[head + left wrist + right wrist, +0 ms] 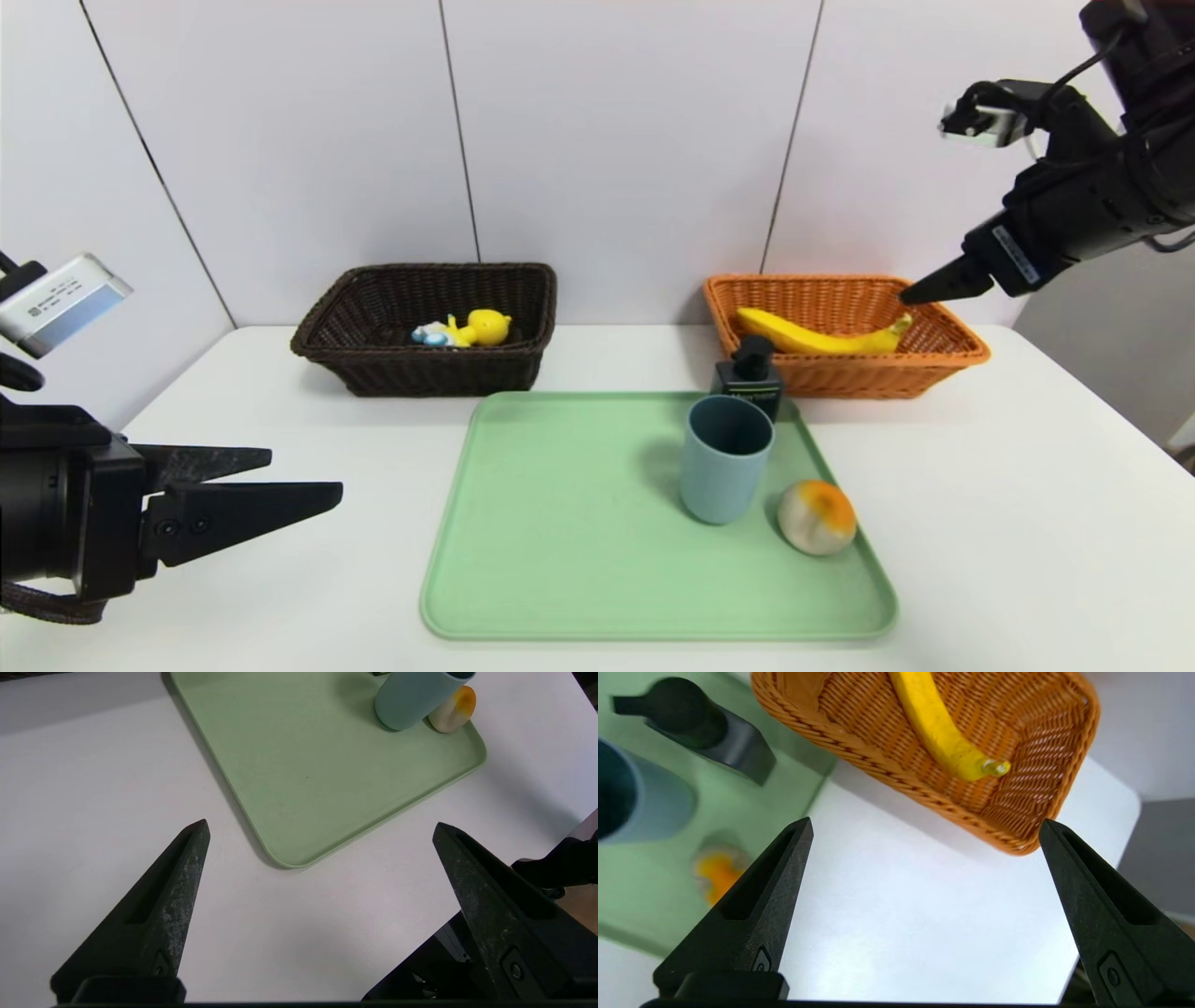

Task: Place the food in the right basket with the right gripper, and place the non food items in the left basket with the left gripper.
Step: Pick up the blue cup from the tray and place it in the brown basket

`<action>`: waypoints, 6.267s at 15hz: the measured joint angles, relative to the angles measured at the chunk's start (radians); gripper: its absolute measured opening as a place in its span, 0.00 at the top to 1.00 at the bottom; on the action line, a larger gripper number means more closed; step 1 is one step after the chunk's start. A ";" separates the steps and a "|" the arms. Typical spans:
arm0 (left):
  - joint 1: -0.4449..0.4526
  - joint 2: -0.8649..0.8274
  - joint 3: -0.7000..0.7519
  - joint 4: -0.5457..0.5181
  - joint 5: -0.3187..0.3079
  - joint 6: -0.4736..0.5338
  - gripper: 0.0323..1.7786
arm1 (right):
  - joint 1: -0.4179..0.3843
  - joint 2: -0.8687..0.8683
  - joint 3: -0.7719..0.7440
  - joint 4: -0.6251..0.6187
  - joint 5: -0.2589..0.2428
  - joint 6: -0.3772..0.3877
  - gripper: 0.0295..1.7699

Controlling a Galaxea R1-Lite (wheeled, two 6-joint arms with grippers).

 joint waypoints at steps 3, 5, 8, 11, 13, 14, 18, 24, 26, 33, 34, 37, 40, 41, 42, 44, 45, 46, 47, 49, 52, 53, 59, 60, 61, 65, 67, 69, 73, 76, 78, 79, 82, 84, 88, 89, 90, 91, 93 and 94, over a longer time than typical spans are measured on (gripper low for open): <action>0.000 0.003 0.000 -0.003 -0.001 0.001 0.05 | 0.019 -0.085 0.124 -0.001 -0.003 0.155 0.05; -0.001 0.007 -0.001 -0.008 -0.015 0.003 0.05 | 0.035 -0.147 0.221 -0.005 -0.003 0.229 0.05; -0.053 0.034 -0.003 -0.094 -0.093 0.003 0.05 | 0.063 -0.247 0.383 -0.051 -0.005 0.322 0.04; -0.172 0.100 0.000 -0.222 -0.106 0.005 0.05 | 0.071 -0.327 0.526 -0.180 -0.007 0.332 0.04; -0.252 0.166 0.005 -0.334 -0.111 0.014 0.05 | 0.074 -0.371 0.581 -0.213 -0.005 0.335 0.04; -0.279 0.199 0.011 -0.381 -0.112 0.032 0.05 | 0.074 -0.383 0.593 -0.214 -0.005 0.337 0.04; -0.332 0.370 0.061 -0.561 -0.126 0.201 0.05 | 0.074 -0.413 0.620 -0.214 -0.005 0.340 0.04; -0.365 0.558 0.088 -0.728 -0.258 0.334 0.05 | 0.081 -0.426 0.634 -0.214 -0.004 0.350 0.04; -0.371 0.624 0.083 -0.796 -0.259 0.363 0.05 | 0.085 -0.429 0.634 -0.214 -0.006 0.350 0.04; -0.389 0.833 0.018 -0.985 -0.253 0.369 0.05 | 0.086 -0.451 0.645 -0.210 -0.006 0.349 0.04; -0.391 0.853 0.002 -0.987 -0.253 0.370 0.05 | 0.086 -0.454 0.647 -0.210 -0.006 0.348 0.04; -0.396 0.900 -0.054 -0.987 -0.253 0.368 0.05 | 0.086 -0.463 0.649 -0.209 -0.006 0.348 0.04; -0.410 0.936 -0.096 -0.987 -0.251 0.366 0.05 | 0.086 -0.477 0.658 -0.208 -0.006 0.347 0.04; -0.414 0.947 -0.109 -0.987 -0.249 0.365 0.05 | 0.086 -0.481 0.662 -0.208 -0.006 0.347 0.04; -0.416 0.957 -0.124 -0.987 -0.249 0.365 0.05 | 0.086 -0.485 0.667 -0.208 -0.006 0.347 0.04; -0.423 0.973 -0.149 -0.986 -0.249 0.363 0.05 | 0.085 -0.492 0.674 -0.209 -0.007 0.348 0.04; -0.425 0.978 -0.160 -0.986 -0.249 0.361 0.05 | 0.085 -0.494 0.676 -0.208 -0.006 0.347 0.04; -0.428 0.981 -0.167 -0.986 -0.249 0.355 0.05 | 0.085 -0.496 0.677 -0.207 -0.007 0.348 0.04; -0.431 0.984 -0.175 -0.987 -0.248 0.348 0.05 | 0.085 -0.497 0.677 -0.208 -0.006 0.348 0.04; -0.436 0.990 -0.185 -0.987 -0.248 0.343 0.05 | 0.085 -0.499 0.679 -0.208 -0.007 0.348 0.04; -0.439 1.000 -0.210 -0.988 -0.248 0.340 0.05 | 0.085 -0.503 0.686 -0.208 -0.007 0.347 0.04; -0.440 1.004 -0.219 -0.988 -0.248 0.340 0.05 | 0.085 -0.503 0.688 -0.207 -0.007 0.346 0.04; -0.460 1.029 -0.255 -0.988 -0.251 0.339 0.05 | 0.085 -0.504 0.694 -0.208 -0.007 0.347 0.04; -0.463 1.033 -0.262 -0.988 -0.251 0.338 0.05 | 0.086 -0.504 0.697 -0.209 -0.007 0.347 0.04; -0.466 1.036 -0.271 -0.987 -0.251 0.337 0.05 | 0.086 -0.504 0.699 -0.209 -0.006 0.347 0.04; -0.472 1.057 -0.302 -0.987 -0.251 0.339 0.05 | 0.086 -0.503 0.701 -0.209 -0.007 0.348 0.04; -0.474 1.065 -0.314 -0.987 -0.251 0.339 0.05 | 0.085 -0.504 0.703 -0.209 -0.007 0.347 0.04; -0.475 1.072 -0.324 -0.987 -0.251 0.333 0.05 | 0.085 -0.504 0.706 -0.209 -0.007 0.348 0.04; -0.479 1.083 -0.336 -0.987 -0.251 0.327 0.05 | 0.085 -0.505 0.707 -0.208 -0.007 0.348 0.04; -0.483 1.089 -0.341 -0.988 -0.251 0.324 0.11 | 0.085 -0.506 0.707 -0.209 -0.007 0.348 0.04; -0.483 1.093 -0.344 -0.987 -0.250 0.323 0.29 | 0.085 -0.506 0.708 -0.207 -0.007 0.347 0.04; -0.484 1.094 -0.345 -0.988 -0.251 0.317 0.35 | 0.085 -0.506 0.708 -0.207 -0.007 0.348 0.04; -0.484 1.095 -0.346 -0.988 -0.250 0.313 0.37 | 0.085 -0.506 0.709 -0.208 -0.007 0.348 0.04; -0.483 1.093 -0.343 -0.989 -0.250 0.314 0.38 | 0.085 -0.506 0.710 -0.208 -0.006 0.348 0.04; -0.478 1.048 -0.316 -0.999 -0.249 0.313 0.38 | 0.085 -0.510 0.714 -0.209 -0.007 0.348 0.04; -0.472 1.023 -0.306 -0.999 -0.244 0.313 0.38 | 0.084 -0.514 0.714 -0.209 -0.007 0.348 0.04; -0.462 0.994 -0.300 -0.998 -0.234 0.310 0.38 | 0.082 -0.516 0.714 -0.209 -0.007 0.348 0.04; -0.446 0.962 -0.295 -0.994 -0.214 0.298 0.38 | 0.080 -0.517 0.715 -0.209 -0.007 0.348 0.04; -0.397 0.905 -0.295 -0.985 -0.171 0.274 0.38 | 0.079 -0.518 0.715 -0.210 -0.006 0.348 0.04; -0.361 0.878 -0.299 -0.975 -0.160 0.271 0.38 | 0.080 -0.519 0.715 -0.210 -0.005 0.348 0.04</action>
